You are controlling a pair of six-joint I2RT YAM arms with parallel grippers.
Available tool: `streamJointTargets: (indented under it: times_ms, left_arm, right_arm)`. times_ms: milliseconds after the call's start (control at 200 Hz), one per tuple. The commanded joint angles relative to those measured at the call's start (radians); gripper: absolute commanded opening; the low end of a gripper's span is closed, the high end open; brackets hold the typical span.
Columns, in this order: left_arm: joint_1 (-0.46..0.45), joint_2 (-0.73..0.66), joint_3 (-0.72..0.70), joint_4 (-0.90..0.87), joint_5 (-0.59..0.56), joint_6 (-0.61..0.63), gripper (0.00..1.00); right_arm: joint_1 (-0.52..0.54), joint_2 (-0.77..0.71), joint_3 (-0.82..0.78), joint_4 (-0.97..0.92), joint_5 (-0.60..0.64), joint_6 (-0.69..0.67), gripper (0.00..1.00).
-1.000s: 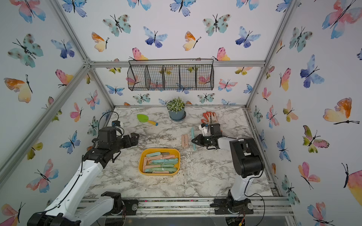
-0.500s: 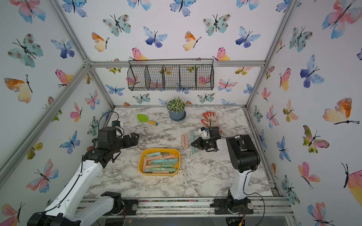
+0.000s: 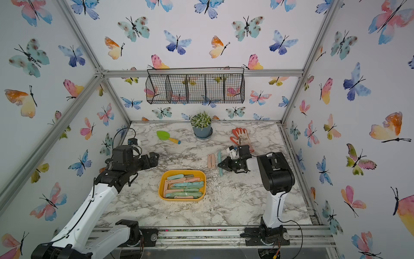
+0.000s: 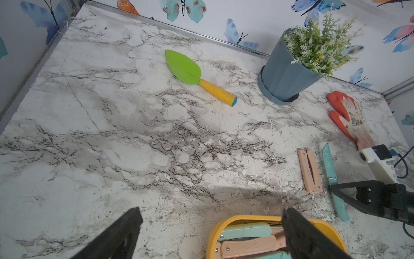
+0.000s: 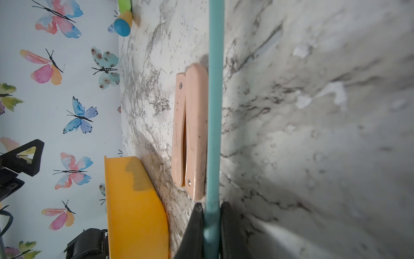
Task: Take the fruit knife out of the storage box
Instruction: Place the fruit knife at the center of the board.
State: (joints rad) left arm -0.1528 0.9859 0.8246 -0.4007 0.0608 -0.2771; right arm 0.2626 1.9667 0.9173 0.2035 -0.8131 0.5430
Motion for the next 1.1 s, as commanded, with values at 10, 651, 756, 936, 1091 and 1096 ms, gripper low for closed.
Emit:
streamJointTargets:
  times_ms: [10,651,756,936,1091,1096]
  left_arm:
    - [-0.004,-0.021,-0.004,0.013,-0.014,0.006,0.98]
    - [-0.004,-0.023,-0.004,0.012,-0.023,0.006,0.99]
    - [-0.004,-0.023,-0.004,0.011,-0.026,0.005,0.98]
    - [-0.004,-0.024,-0.004,0.011,-0.028,0.004,0.98]
    - [-0.004,-0.027,-0.004,0.011,-0.03,0.003,0.98]
    - [-0.004,-0.027,-0.004,0.011,-0.03,0.004,0.98]
  right_arm:
    - [0.004,0.031,0.023,-0.004,-0.012,0.019,0.05]
    - [0.02,0.057,0.041,-0.022,-0.004,0.044,0.07]
    - [0.029,0.057,0.041,-0.022,-0.001,0.046,0.08]
    - [0.043,0.066,0.047,-0.02,0.008,0.054,0.08]
    - [0.043,0.062,0.046,-0.018,0.015,0.058,0.08]
    - [0.043,0.062,0.046,-0.018,0.015,0.057,0.08]
